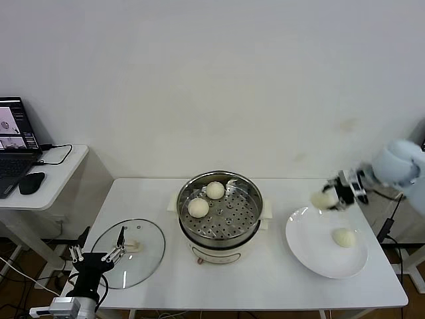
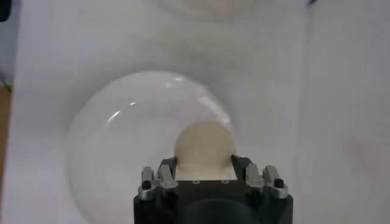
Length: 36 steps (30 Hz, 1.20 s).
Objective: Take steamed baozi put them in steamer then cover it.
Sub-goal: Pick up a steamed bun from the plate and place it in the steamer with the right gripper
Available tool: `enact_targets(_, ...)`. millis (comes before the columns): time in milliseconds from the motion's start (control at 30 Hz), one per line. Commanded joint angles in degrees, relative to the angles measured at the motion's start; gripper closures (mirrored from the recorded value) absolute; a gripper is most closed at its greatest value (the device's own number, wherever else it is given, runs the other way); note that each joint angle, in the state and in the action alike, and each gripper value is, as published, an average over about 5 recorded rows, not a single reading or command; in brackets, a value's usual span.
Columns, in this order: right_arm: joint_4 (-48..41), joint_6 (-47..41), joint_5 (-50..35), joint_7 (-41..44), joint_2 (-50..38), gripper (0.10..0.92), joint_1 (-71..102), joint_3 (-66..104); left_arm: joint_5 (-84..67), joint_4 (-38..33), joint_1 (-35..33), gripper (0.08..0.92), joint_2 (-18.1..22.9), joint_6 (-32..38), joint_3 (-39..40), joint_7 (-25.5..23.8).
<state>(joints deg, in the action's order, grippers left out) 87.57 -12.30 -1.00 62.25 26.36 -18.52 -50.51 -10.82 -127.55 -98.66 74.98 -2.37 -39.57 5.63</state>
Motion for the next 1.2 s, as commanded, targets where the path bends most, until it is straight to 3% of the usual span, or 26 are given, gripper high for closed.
enact_targets(33, 3.1, -0.5, -11.6, -2.6, 13.1, 0.440, -25.2, -15.8, 0.1, -0.3, -0.1, 0.177, 0.2, 0.0, 0.0, 0.0)
enact_targets(167, 6.3, -0.3, -15.7, -5.2, 19.3, 0.440, -24.2, -18.2, 0.2, -0.5, -0.1, 0.177, 0.7, 0.0, -0.1, 0.1)
enact_targets(333, 8.6, 2.8, -14.9, -7.6, 23.6, 0.440, -19.3, -21.0, 0.2, -0.9, -0.2, 0.177, 1.2, 0.0, -0.6, 0.1)
enact_targets(833, 4.2, 21.0, 4.5, -8.7, 30.7, 0.431, -10.7, -24.8, -0.2, -1.5, -0.7, 0.177, 1.9, 0.1, -2.5, 0.1)
enact_targets(1200, -1.4, 27.5, 15.9, -9.6, 33.9, 0.431, -6.6, -23.4, -0.3, -1.4, -0.9, 0.177, 2.2, 0.2, -2.9, 0.2)
